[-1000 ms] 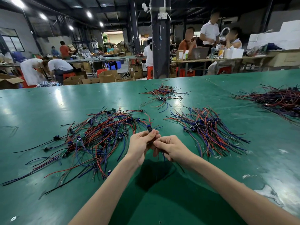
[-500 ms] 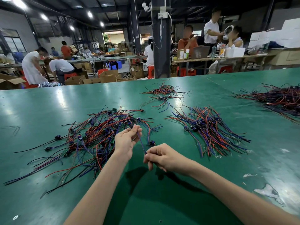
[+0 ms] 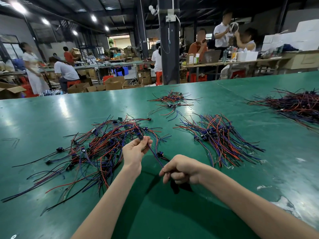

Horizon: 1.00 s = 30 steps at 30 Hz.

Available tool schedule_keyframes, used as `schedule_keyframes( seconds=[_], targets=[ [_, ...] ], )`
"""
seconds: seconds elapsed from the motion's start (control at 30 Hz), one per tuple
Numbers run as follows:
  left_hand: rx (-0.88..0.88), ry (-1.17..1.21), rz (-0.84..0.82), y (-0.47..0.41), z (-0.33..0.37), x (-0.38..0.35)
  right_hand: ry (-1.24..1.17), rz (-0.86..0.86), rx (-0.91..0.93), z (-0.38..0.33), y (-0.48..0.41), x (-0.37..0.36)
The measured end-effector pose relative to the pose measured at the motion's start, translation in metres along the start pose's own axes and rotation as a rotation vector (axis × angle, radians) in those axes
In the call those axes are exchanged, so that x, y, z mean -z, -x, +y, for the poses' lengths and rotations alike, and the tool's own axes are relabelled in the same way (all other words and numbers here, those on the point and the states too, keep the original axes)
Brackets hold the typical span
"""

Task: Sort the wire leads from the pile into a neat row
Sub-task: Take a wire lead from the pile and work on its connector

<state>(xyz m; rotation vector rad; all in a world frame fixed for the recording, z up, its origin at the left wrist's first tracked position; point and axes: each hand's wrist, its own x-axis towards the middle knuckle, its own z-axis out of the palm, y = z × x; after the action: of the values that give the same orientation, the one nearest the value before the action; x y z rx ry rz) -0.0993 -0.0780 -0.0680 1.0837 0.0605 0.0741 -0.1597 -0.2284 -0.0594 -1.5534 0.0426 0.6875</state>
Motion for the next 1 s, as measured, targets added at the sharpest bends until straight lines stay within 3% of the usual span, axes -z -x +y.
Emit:
schedule_keyframes(
  seconds=[0.33,0.43,0.7,1.0],
  targets=[
    [0.071,0.033,-0.073,0.003,-0.001,0.005,0.181,-0.187,0.119,-0.003,0.006,0.011],
    [0.083,0.049,-0.093,0.01,0.0,0.0,0.224,-0.116,0.167,-0.004,0.007,0.016],
    [0.113,-0.036,-0.193,0.028,-0.004,-0.017,0.03,0.16,0.375,-0.001,-0.004,0.011],
    [0.055,0.018,-0.071,0.023,0.004,-0.011,0.178,0.101,0.346,-0.001,0.002,0.003]
  ],
)
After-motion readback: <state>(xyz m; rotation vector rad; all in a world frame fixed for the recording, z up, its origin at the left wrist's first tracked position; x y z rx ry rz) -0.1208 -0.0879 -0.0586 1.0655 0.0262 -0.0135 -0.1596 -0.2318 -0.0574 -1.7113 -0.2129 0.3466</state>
